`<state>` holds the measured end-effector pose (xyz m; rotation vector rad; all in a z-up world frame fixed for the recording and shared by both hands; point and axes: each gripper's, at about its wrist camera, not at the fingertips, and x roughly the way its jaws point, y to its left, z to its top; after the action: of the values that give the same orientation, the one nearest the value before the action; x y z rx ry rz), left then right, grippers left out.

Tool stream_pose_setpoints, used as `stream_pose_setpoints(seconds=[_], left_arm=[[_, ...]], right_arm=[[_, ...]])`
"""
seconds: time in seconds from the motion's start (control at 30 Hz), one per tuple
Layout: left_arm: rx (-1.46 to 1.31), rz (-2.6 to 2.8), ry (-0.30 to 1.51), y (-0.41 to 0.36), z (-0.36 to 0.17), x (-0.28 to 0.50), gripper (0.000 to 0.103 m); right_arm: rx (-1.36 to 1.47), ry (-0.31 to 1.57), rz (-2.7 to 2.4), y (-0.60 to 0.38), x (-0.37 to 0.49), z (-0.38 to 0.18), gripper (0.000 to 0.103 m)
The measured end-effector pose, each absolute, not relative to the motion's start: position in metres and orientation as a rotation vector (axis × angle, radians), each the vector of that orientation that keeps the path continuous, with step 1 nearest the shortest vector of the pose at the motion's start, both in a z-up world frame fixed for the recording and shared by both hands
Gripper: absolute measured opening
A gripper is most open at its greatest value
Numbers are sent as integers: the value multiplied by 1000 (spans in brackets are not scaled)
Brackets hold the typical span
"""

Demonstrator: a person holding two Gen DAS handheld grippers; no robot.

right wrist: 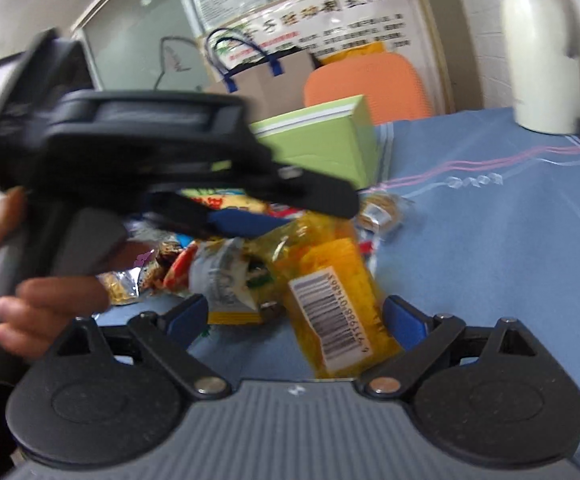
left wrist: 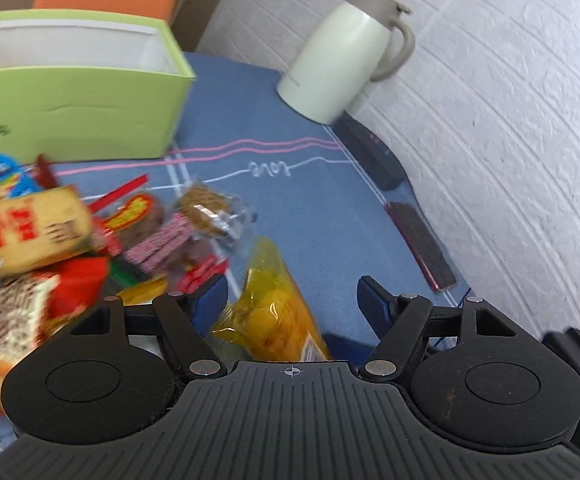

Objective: Organize snacks
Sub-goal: 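Grasp the orange-filled clear packet with the left gripper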

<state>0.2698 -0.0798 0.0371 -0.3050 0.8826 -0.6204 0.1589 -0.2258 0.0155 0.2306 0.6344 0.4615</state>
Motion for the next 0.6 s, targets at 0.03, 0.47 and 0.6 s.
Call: stream_pose_setpoints(seconds=[0.03,0.47,0.6], left_arm=[[-286,-616,889,-88,35,274,57],[-312,-517,911,-79,26,232,72],[-285,-513,948,-94,14,235,61]], right_arm=[[216,630,437,-227,154,17,93],[-49,661,308,-194,162,4,93],[-70,659,305,-195,156,-5,93]])
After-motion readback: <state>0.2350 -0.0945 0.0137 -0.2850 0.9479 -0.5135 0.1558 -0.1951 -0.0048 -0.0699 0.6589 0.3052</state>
